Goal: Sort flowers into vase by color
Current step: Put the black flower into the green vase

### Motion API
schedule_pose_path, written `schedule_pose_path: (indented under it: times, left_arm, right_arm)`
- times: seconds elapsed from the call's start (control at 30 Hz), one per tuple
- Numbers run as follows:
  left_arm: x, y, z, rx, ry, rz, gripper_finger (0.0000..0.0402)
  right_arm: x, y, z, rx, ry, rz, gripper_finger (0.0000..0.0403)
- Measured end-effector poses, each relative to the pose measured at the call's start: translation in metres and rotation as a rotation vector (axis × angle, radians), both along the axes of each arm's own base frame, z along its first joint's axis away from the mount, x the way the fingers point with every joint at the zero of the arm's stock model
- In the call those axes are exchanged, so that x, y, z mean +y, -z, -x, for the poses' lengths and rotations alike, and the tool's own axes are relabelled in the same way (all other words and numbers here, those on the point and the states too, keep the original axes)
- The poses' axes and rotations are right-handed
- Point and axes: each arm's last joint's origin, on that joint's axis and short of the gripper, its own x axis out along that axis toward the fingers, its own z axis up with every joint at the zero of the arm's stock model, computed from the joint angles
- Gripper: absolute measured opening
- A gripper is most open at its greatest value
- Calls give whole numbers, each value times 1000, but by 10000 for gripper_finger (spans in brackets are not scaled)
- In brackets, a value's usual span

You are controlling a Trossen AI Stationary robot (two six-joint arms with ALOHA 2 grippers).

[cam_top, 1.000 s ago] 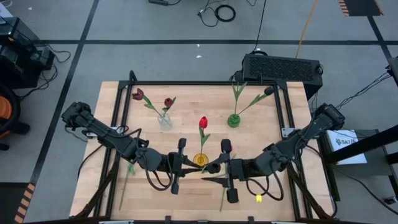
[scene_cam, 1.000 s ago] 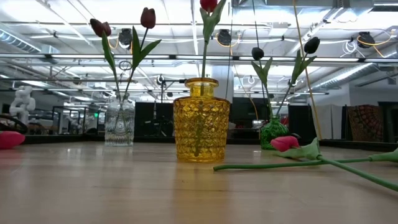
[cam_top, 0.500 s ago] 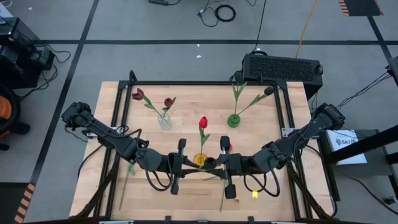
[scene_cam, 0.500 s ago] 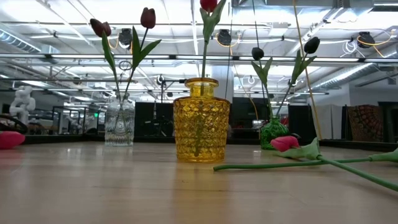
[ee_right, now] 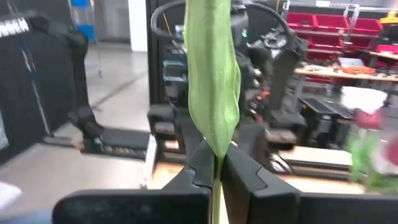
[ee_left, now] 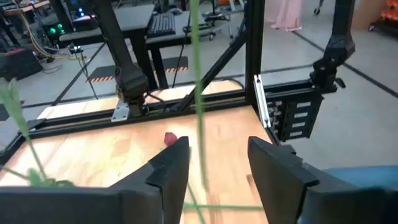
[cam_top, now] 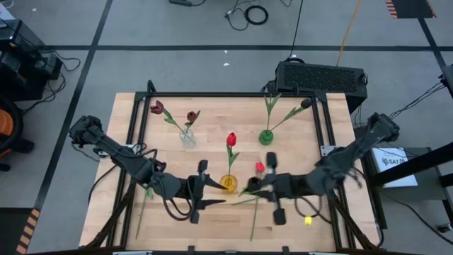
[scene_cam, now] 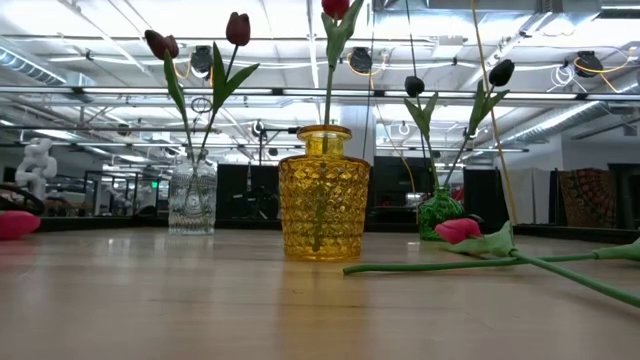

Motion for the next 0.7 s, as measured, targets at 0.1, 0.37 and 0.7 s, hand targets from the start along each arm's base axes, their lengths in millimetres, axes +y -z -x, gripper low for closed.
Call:
schedule_pose_path:
  times: [0.1, 0.37, 0.7]
  left_arm:
    - [1, -4, 9, 18, -2, -6, 175]
    - [0, -12, 18, 6, 4, 17, 175]
    - [2, -10, 15, 10, -6, 14, 175]
  right_arm:
    - [-8, -7, 27, 69, 77, 74, 6]
    - [-40, 11, 56, 219, 325, 261, 6]
    - [-121, 54, 74, 157, 375, 209, 6]
